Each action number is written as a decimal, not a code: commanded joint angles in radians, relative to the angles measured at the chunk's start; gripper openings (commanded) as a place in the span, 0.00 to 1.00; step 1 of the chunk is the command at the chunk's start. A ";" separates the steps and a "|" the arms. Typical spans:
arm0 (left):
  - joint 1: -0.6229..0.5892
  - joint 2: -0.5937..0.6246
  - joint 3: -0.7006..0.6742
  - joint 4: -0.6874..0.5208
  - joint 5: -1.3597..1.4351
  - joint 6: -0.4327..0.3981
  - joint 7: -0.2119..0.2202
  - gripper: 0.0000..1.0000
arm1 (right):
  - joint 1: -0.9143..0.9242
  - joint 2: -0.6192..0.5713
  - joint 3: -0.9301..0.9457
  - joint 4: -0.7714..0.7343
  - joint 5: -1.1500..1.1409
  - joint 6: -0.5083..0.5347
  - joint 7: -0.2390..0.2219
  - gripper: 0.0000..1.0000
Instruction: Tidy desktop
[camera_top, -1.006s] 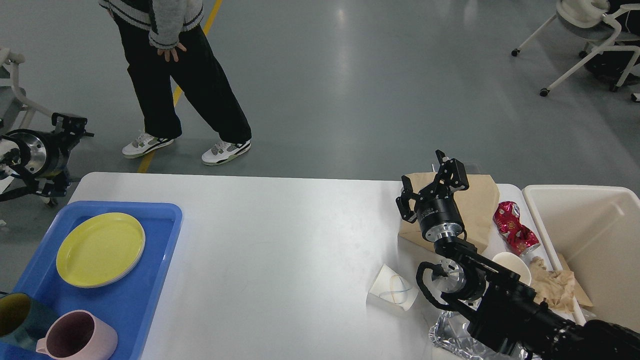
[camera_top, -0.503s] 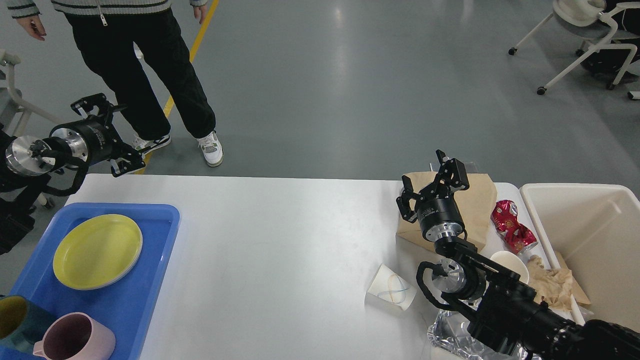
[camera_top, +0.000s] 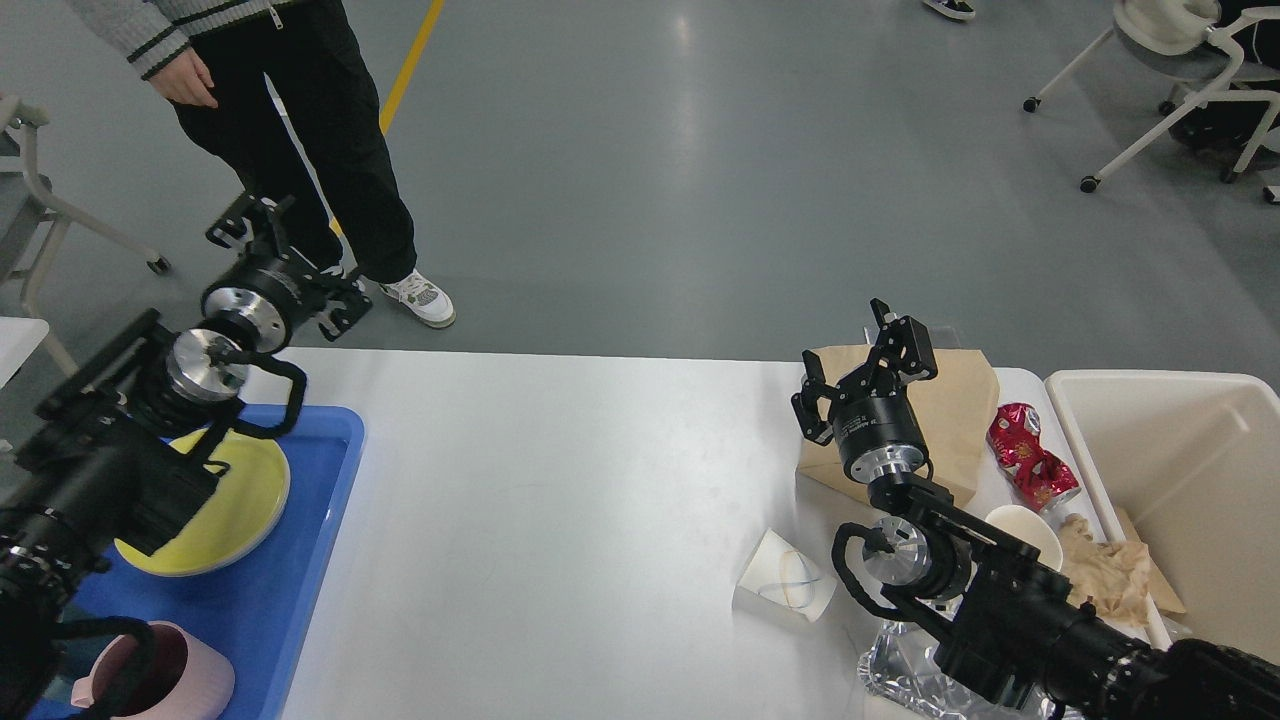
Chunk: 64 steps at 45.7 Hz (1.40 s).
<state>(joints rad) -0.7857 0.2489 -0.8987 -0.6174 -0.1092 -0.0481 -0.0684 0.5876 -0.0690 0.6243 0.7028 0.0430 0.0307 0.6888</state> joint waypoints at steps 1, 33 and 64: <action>0.040 -0.056 -0.005 0.008 0.000 -0.077 -0.097 1.00 | 0.000 0.000 0.000 0.000 0.000 0.000 0.000 1.00; 0.163 -0.109 -0.019 0.038 -0.001 -0.303 -0.309 0.99 | 0.000 0.000 0.000 -0.002 0.000 0.000 0.000 1.00; 0.163 -0.114 -0.020 0.062 -0.001 -0.343 -0.310 0.99 | 0.000 0.000 0.000 -0.002 0.000 0.000 0.000 1.00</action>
<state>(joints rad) -0.6228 0.1351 -0.9190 -0.5558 -0.1104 -0.3911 -0.3788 0.5870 -0.0690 0.6243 0.7012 0.0429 0.0307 0.6888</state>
